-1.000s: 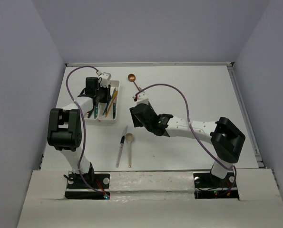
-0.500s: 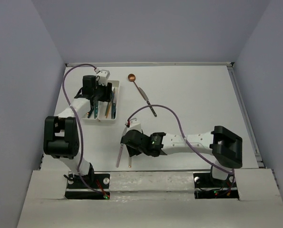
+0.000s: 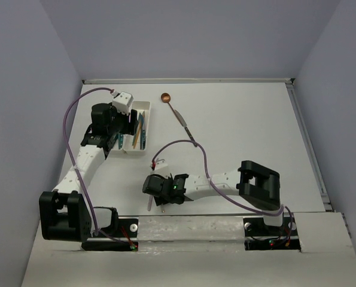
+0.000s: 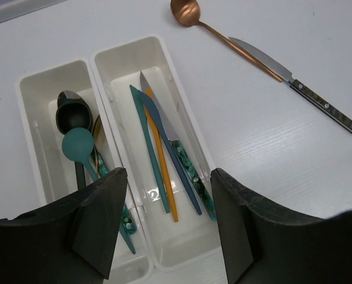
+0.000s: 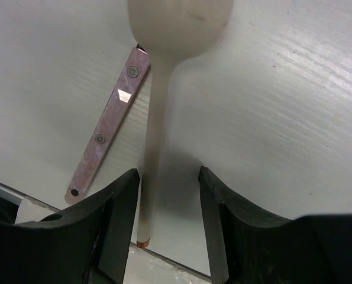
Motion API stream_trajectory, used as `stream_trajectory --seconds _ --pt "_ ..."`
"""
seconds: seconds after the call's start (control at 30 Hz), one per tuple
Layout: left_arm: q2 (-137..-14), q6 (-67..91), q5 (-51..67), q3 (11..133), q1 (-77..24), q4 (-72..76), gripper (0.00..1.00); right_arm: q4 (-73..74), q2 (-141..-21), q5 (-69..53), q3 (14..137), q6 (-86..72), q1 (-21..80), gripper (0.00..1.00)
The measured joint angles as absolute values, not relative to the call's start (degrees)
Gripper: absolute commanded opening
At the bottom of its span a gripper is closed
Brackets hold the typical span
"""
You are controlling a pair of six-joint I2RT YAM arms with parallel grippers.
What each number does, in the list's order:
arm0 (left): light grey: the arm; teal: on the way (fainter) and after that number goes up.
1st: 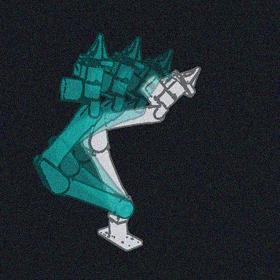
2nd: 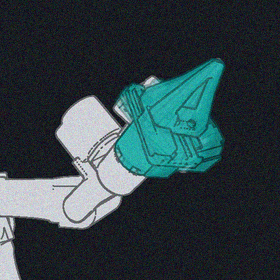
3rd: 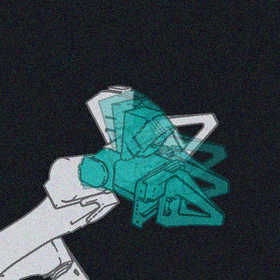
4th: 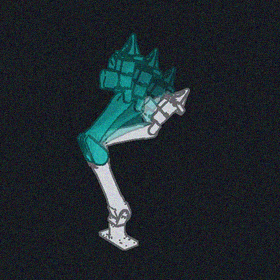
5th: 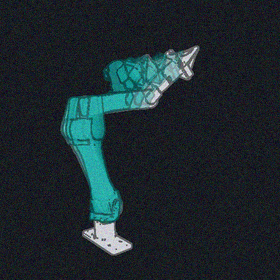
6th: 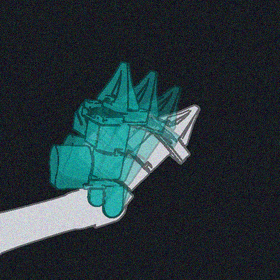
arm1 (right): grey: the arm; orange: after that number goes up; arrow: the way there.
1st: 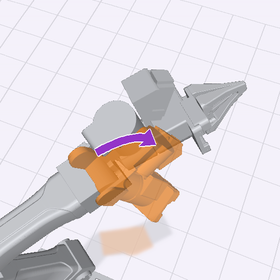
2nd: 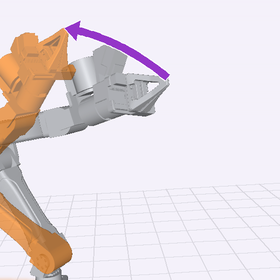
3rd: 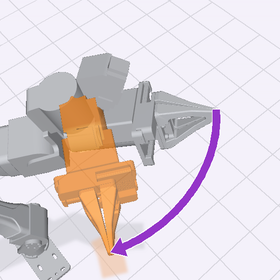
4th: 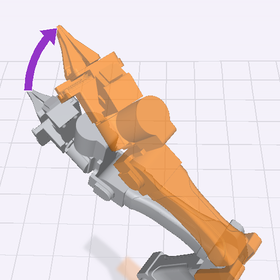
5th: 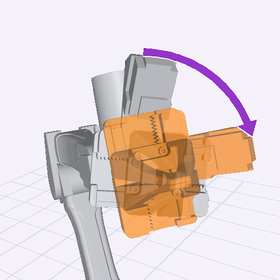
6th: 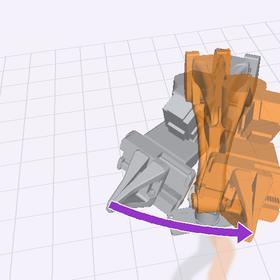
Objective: Sort the eating utensils into containers
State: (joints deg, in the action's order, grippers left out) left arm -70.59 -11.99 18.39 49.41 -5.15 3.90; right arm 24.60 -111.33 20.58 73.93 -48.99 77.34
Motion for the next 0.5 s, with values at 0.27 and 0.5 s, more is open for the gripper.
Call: stream_trajectory --seconds 0.27,0.5 --pt "-70.32 -12.71 18.44 48.34 -5.15 2.17 0.70 25.89 -111.77 21.65 74.28 -51.51 77.32 0.20" --pt "-70.32 -12.86 18.63 48.34 -5.15 2.20 0.70 26.46 -112.05 22.11 74.56 -51.92 77.32 0.00"
